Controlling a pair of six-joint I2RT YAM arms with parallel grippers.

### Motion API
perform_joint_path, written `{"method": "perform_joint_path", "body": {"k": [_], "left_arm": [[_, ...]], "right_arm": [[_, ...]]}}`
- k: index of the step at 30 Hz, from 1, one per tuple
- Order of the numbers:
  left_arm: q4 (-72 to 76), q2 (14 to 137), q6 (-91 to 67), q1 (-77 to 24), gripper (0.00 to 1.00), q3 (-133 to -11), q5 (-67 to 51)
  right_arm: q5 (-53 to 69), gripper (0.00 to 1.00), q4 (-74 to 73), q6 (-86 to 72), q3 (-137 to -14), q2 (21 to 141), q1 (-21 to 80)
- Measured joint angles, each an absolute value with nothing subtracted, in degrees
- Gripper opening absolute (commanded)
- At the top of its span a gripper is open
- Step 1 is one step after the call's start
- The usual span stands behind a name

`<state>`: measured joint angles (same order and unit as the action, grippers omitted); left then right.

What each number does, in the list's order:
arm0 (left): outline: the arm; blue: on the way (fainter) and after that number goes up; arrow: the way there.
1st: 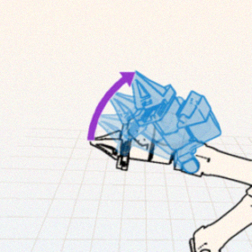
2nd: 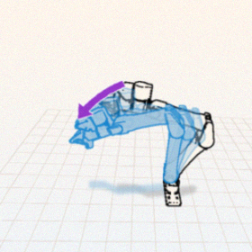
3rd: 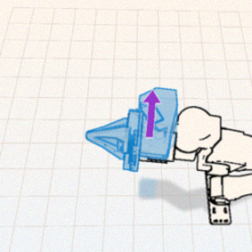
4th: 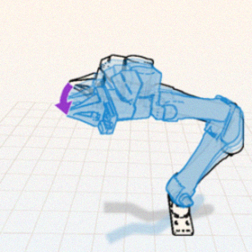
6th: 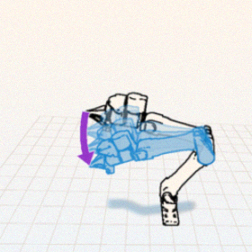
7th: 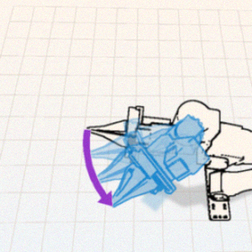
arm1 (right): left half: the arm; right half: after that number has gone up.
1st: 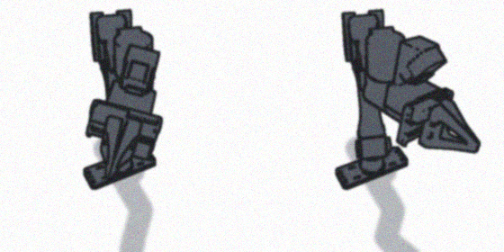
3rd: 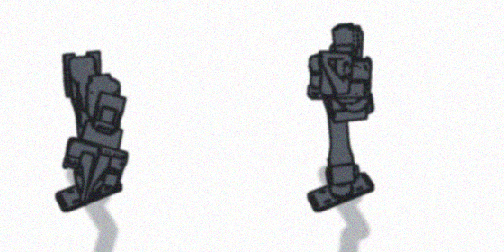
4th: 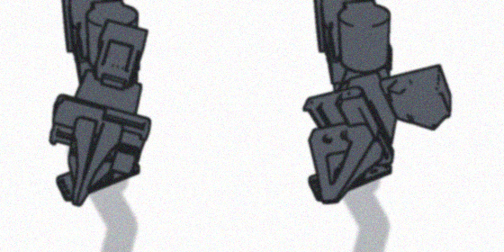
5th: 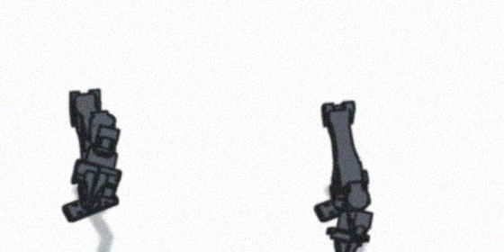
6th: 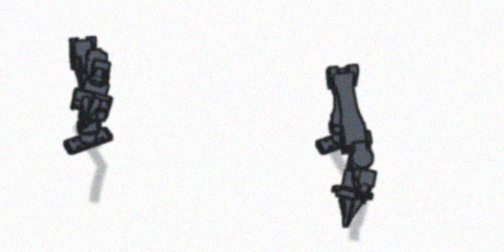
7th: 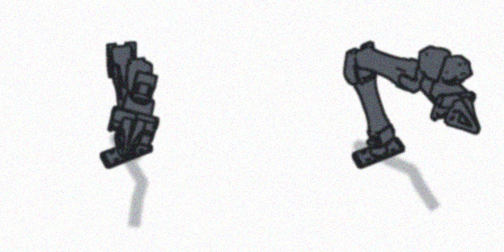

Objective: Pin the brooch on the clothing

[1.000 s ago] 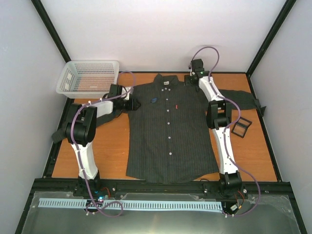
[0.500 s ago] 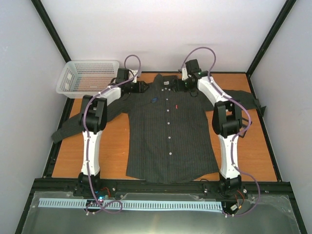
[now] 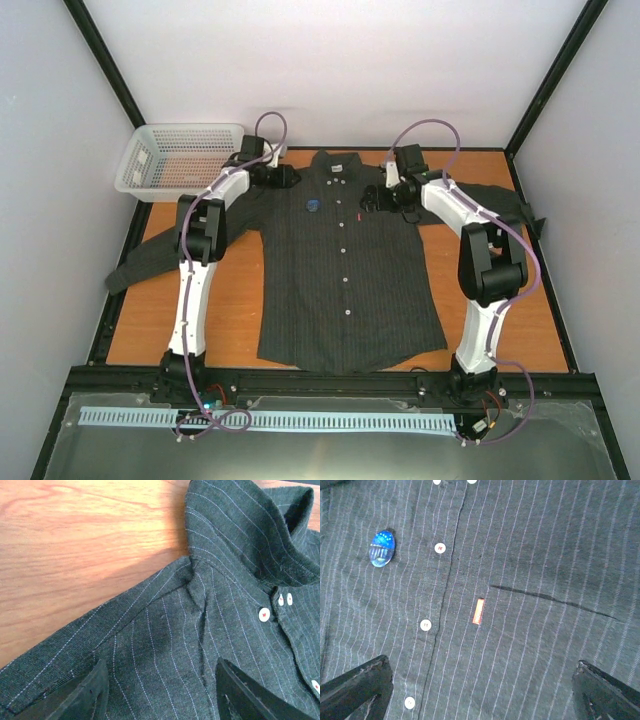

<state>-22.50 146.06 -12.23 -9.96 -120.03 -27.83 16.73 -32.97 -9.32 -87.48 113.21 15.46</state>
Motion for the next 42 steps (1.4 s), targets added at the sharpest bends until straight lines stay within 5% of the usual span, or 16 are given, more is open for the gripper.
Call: {"method": "perform_joint_path", "body": {"k": [10,19,22,31,42], "left_arm": [[-29.1,142.5,-8.5,-8.8,0.67,-121.8,-27.5],[-11.4,95.4,-10.4,-9.1,0.79,-87.3,-33.8],[-3.9,78.8,-10.3,-9.2,0.99,-77.0,-34.9],[3.1,45.1,-10.9,-9.2,1.0,-59.5,-28.1],[6.4,26.7,-10.9,-9.2,1.0,-54.4,-13.1]], "right_arm": [[14.6,1.0,-31.2,-6.8,-81.1,107.7,15.5],[13.8,1.0,-30.9,-7.1,-71.7,85.6,15.4],[13.3,1.0,-30.2,-9.1,-67.7,72.1,14.8],[9.8,1.0,-34.5,-11.3,-75.3,42.7,14.2],[4.6,1.0,-43.0,-13.7,-80.6,40.8,14.2]]}}
